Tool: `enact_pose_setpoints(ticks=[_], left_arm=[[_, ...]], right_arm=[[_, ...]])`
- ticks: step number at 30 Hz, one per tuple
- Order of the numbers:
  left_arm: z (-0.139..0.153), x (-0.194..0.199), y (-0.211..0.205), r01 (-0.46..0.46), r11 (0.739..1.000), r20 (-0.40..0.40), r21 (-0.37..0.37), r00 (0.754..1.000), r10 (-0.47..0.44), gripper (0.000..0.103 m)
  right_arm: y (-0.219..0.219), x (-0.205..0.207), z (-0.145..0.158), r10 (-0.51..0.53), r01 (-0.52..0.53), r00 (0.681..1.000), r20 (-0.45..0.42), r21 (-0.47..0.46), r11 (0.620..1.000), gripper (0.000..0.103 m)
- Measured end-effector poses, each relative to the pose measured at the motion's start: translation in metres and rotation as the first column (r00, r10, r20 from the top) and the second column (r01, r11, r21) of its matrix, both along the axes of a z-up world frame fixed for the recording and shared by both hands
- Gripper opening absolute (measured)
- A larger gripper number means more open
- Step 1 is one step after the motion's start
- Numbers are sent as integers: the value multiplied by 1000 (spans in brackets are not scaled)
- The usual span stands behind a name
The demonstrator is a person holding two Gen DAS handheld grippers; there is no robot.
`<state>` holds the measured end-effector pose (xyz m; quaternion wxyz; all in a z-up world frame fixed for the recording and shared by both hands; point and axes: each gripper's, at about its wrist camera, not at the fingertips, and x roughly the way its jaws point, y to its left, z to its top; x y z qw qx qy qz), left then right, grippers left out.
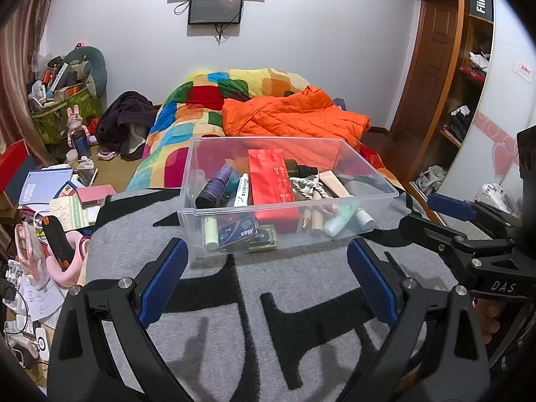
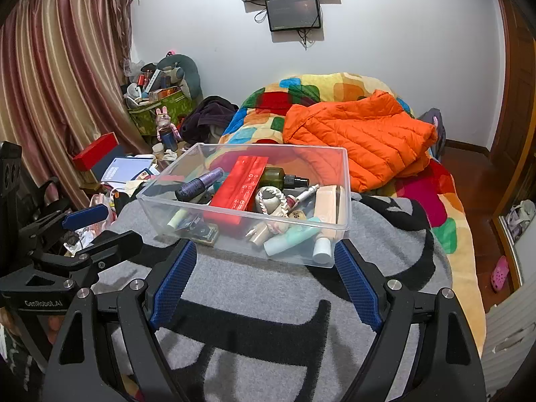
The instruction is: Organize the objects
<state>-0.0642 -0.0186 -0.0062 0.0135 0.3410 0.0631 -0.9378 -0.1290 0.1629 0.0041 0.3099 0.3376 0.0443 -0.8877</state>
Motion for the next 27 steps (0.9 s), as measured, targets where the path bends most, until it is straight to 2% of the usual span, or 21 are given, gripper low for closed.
enact_pose_setpoints(ticks=[27], left_arm=[[0,0,2,13,1000,12,20,1000,-13,97]], right_arm=[[-1,-1,-4,-8,8,1000,9,-9,1000,82]])
